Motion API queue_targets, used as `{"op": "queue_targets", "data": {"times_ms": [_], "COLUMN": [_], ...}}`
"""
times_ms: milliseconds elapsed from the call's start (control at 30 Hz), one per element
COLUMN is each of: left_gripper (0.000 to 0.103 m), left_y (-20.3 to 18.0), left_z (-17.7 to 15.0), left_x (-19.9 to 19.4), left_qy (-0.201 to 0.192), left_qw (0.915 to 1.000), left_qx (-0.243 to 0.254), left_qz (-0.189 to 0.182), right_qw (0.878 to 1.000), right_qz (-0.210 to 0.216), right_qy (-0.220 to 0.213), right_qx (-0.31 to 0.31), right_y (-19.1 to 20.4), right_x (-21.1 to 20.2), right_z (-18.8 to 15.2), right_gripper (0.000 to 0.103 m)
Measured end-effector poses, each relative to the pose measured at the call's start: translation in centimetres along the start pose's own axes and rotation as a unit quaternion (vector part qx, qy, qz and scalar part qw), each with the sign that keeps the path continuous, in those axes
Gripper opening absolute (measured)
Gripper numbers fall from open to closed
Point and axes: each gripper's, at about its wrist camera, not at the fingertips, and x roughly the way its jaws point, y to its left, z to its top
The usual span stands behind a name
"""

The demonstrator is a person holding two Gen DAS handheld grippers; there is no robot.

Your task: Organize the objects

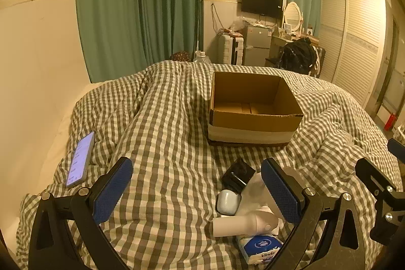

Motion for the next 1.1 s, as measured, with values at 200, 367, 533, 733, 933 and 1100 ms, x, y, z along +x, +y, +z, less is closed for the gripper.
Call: {"op": "queue_targets", "data": {"times_ms": [200,367,533,733,933,1100], "left_gripper": [0.103,0.103,0.103,0.103,0.103,0.103], "left_y": [0.42,0.60,0.62,0.70,0.62,0.57], "left_z": [-0.12,-0.20,-0.09,-0.07,-0.06,-0.33], "left_x": [-0.10,-0.02,-0.10,-0.49,-0.65,-0.30], "left_qy": [0.002,0.006,0.004,-0.004,-0.008,-0.009], "left_qw": [1.0000,1.0000,1.0000,0.9997,0.9996,0.9997], "left_qx": [-0.004,-0.004,-0.002,0.000,0.007,0.013], "left_qz": [-0.002,-0.004,-0.009,-0.022,-0.026,-0.018], "right_qw": [1.000,1.000,1.000,1.000,1.000,1.000], "right_qz": [0.005,0.014,0.016,0.016,0.017,0.021], "right_qy": [-0.001,0.000,-0.002,-0.002,-0.006,-0.003], "right_qx": [-0.005,-0.009,-0.010,-0.010,-0.009,-0.011], "right_y": [0.41,0.78,0.81,0.81,0.81,0.99], "right_x": [-0.31,-0.35,-0.64,-0.61,-0.81,-0.63], "right_z": [-0.05,-0.11,-0.04,-0.04,0.02,0.02], "right_gripper": [0.103,0.103,0.103,0.103,0.103,0.103]}}
